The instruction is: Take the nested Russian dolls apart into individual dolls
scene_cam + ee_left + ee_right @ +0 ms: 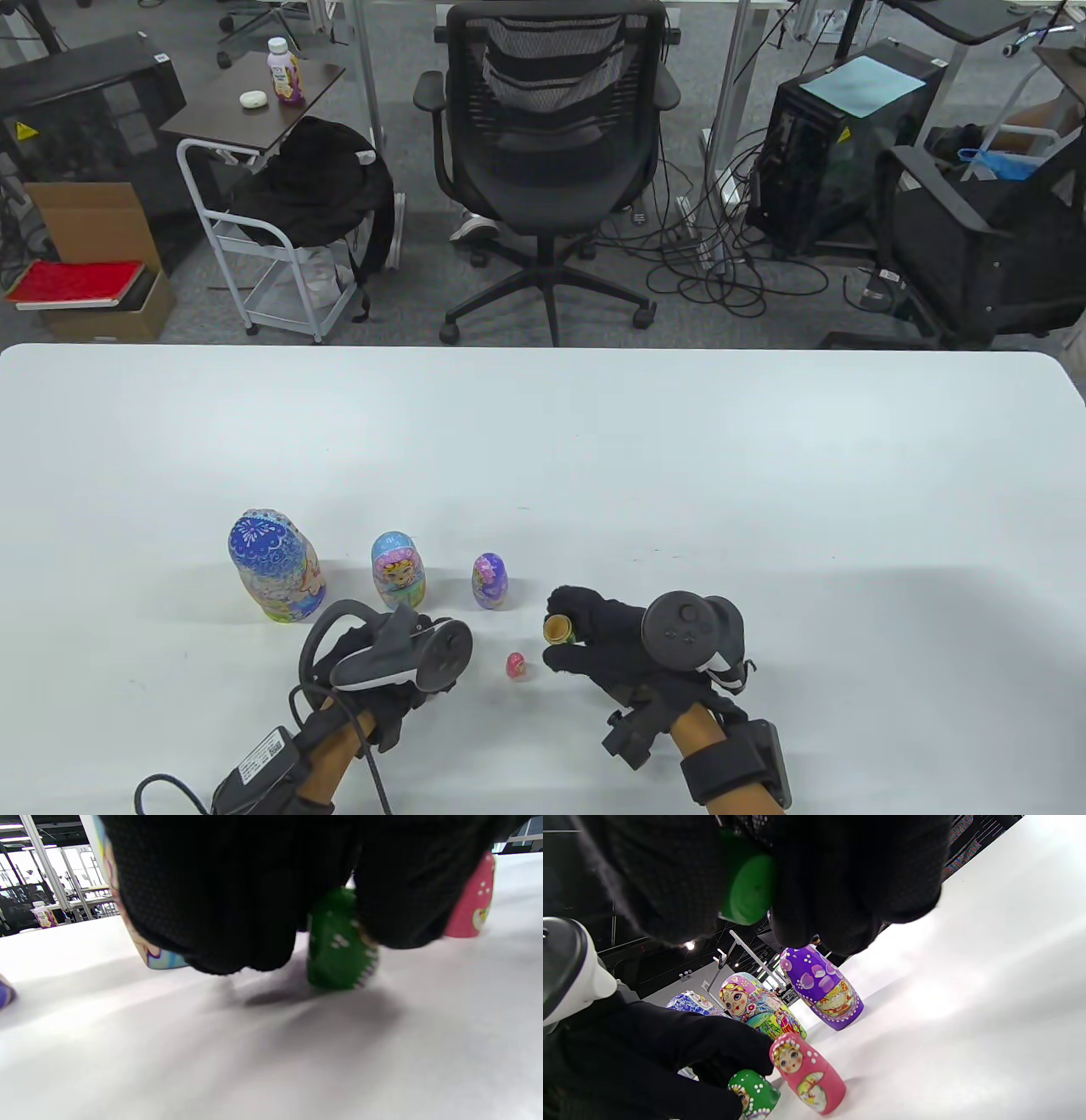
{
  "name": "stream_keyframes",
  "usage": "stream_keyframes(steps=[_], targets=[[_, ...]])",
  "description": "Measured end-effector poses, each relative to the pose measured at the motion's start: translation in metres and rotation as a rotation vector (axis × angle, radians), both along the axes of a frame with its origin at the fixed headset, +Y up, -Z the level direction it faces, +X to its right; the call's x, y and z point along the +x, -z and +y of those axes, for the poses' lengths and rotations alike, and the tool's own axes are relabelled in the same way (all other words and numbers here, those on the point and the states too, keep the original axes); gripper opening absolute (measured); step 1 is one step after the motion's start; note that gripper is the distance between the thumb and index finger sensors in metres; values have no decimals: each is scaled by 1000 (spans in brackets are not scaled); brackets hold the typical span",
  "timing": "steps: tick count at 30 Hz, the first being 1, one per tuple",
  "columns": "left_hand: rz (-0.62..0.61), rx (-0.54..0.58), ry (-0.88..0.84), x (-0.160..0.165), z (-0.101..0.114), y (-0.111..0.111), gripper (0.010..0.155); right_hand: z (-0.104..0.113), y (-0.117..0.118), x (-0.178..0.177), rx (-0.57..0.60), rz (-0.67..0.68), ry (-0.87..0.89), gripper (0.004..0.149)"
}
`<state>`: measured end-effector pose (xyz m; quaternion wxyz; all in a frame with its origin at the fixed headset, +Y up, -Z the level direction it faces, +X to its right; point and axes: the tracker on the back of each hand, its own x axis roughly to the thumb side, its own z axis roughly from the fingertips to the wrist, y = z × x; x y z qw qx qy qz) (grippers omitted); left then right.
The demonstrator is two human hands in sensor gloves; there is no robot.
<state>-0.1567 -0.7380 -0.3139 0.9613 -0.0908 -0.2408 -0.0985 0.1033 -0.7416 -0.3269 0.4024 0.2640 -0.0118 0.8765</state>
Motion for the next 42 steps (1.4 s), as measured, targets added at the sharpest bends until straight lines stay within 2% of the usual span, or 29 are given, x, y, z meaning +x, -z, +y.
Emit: stream_keyframes(steps=[4, 7, 12, 18, 35, 42], targets=[[3, -4, -57, 0, 0, 1, 58, 1, 0, 1, -3, 1, 4, 71], [-16, 70, -123, -1, 10, -2, 58, 1, 0, 0, -1, 5, -3, 71], [-101, 210, -410, 0, 37, -17, 57, 1, -2, -7, 17, 29, -49, 71], [-202, 256, -591, 8, 43, -28, 57, 2, -8, -19, 51, 73, -118, 72], [-256, 281, -680, 19, 39, -36, 57, 3, -16, -31, 88, 118, -181, 72], [-257, 259, -634, 24, 37, -37, 56, 1, -15, -30, 70, 122, -152, 72]])
